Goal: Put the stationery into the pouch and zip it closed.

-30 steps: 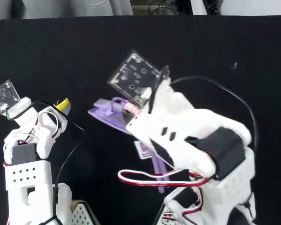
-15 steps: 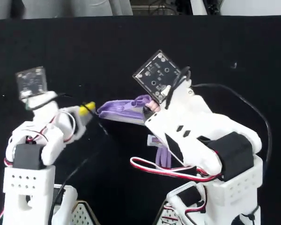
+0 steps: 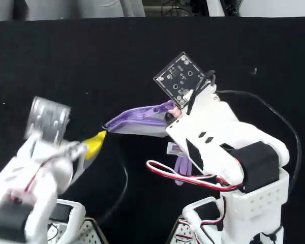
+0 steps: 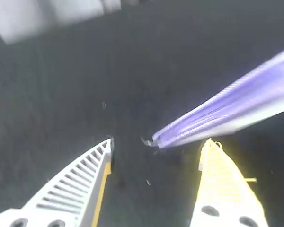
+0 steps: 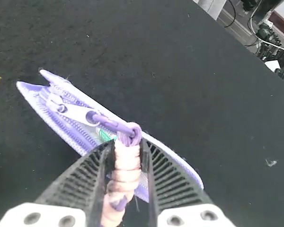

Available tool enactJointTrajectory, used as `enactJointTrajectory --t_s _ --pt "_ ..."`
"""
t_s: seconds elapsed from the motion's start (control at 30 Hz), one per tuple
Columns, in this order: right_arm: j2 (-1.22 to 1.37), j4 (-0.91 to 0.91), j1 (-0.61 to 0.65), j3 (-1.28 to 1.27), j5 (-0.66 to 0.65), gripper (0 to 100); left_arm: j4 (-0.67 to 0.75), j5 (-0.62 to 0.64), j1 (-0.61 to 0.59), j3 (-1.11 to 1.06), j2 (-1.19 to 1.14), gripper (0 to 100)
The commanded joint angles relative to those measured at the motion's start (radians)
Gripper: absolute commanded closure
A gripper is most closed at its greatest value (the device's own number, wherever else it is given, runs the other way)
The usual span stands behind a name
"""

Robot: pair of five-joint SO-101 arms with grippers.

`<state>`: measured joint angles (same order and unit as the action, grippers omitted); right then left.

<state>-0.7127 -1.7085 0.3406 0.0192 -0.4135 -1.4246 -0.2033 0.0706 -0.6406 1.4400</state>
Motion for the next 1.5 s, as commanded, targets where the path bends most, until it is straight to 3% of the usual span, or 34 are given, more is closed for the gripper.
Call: enactJointTrajectory --t_s 0.0,0.23,0.47,0.67,0.87,1.1,1.27,1.47 --pt "0.002 -0.011 -0.017 -0.010 -0.012 98.8 0.064 -0.095 0.070 -0.088 0.204 70" --pt "0.002 -0.015 -0.014 -0.013 -0.014 98.8 0.153 -0.204 0.255 -0.302 0.341 70" --pt "0.002 -0.052 -0.014 -0.015 -0.068 98.8 0.341 -0.204 0.275 -0.406 0.341 70" --pt "0.002 -0.051 -0.014 -0.058 -0.107 98.8 0.400 -0.204 0.280 -0.441 0.341 70" --pt "0.002 -0.049 -0.014 -0.101 -0.150 98.8 0.419 -0.204 0.415 -0.472 0.341 70" --pt "0.002 -0.044 -0.017 -0.116 -0.155 98.8 0.577 -0.206 0.440 -0.572 0.341 86" --pt "0.004 -0.026 -0.017 -0.120 -0.153 98.8 0.575 -0.204 0.435 -0.575 0.347 93" --pt "0.004 -0.015 -0.015 -0.142 -0.155 98.8 0.509 -0.204 0.443 -0.572 0.350 94"
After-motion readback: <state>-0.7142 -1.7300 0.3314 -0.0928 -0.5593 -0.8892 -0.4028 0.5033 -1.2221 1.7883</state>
